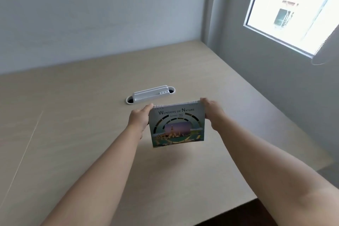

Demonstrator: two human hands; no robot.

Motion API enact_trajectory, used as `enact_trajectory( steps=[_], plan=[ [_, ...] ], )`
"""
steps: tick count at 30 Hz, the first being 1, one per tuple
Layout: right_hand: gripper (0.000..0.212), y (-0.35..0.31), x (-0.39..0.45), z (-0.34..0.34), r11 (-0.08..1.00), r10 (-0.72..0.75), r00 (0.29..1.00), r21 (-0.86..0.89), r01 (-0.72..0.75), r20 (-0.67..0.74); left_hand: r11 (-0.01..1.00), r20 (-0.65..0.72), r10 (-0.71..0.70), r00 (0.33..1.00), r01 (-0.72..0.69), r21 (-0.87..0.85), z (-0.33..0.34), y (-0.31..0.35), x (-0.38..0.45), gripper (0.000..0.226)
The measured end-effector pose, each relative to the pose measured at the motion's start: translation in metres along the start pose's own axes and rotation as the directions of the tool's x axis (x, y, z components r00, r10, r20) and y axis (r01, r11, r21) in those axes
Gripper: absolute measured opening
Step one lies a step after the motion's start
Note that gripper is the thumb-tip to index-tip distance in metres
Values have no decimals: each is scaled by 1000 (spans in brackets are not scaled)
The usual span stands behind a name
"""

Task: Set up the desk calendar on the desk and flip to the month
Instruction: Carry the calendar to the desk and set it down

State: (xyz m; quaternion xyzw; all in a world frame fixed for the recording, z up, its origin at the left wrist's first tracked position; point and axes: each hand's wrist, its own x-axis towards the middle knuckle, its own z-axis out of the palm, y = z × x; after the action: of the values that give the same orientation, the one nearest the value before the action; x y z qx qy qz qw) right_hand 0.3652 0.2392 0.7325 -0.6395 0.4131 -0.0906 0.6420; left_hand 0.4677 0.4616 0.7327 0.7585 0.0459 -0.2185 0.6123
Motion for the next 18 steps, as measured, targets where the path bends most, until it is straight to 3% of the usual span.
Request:
enact_trajectory(
  steps=[7,12,15,18],
  plan=[
    [37,-5,23,64,992,-61,997,-112,65,39,999,-40,-32,999,32,-4,-34,-9,52,37],
    [38,3,30,82,991,-61,996,-114,68,62,991,-26,-129,991,128,-44,-40,-30,62,68],
    [42,9,28,81,996,-32,992,-81,42,124,989,34,-120,992,123,-84,-37,-38,49,57],
    [29,25,26,75,999,-35,969,-32,44,246,992,94,-115,989,120,-50,-34,-60,44,49]
  ],
)
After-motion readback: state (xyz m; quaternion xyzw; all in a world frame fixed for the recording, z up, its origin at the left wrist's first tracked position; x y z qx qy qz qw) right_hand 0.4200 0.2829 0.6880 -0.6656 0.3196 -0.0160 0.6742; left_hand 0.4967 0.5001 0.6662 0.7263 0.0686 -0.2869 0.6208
